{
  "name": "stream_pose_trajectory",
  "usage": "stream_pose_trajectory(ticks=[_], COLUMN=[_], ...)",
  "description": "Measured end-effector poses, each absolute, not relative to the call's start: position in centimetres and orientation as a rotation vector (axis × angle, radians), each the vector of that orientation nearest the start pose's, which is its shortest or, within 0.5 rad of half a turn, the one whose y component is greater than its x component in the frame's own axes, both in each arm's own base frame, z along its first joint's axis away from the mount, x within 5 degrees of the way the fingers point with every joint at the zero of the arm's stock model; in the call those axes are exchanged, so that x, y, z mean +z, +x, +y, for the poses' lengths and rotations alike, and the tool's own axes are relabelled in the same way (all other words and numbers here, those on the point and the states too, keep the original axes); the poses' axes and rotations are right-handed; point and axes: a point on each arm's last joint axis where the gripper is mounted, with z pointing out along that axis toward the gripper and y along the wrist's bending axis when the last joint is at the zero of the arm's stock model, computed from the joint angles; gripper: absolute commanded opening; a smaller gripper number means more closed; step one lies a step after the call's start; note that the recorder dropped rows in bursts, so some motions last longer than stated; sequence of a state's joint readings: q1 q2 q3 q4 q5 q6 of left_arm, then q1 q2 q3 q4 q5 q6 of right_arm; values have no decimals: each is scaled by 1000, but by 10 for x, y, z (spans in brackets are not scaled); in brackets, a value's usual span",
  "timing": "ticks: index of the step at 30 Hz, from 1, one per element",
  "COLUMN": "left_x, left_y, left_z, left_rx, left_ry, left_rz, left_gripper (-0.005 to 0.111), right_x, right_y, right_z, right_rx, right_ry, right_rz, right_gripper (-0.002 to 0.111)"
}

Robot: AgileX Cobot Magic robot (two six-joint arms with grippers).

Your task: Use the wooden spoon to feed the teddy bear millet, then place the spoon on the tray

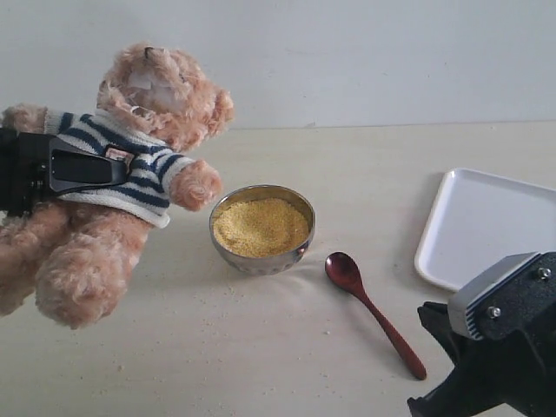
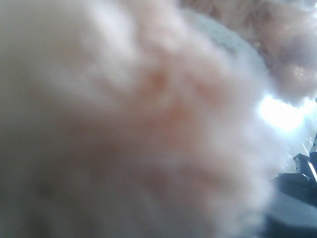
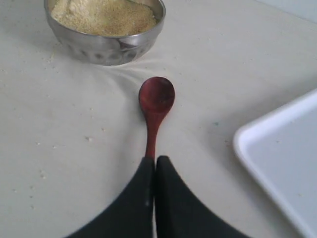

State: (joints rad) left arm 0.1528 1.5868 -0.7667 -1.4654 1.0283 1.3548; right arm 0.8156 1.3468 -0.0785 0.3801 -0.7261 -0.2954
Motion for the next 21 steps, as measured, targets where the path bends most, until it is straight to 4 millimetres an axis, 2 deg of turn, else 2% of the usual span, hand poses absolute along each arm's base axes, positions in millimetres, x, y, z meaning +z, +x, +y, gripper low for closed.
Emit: stream_pose_trajectory(ticks=[4, 7, 21], left_x=[216, 216, 216], left_y=[282, 282, 282], left_z=[-35, -35, -35], left_rx=[-1159, -1159, -1159], left_ry=[237, 237, 237], left_rz=[2200, 2200, 2200], left_gripper=[5, 5, 5], right_x=[138, 134, 110], right_y=[137, 140, 148], right_z=[111, 116, 122], right_rx=[224, 225, 199], right_ry=[-688, -696, -657], right_rz=[1954, 1993, 2086], right_gripper=[46, 63, 60])
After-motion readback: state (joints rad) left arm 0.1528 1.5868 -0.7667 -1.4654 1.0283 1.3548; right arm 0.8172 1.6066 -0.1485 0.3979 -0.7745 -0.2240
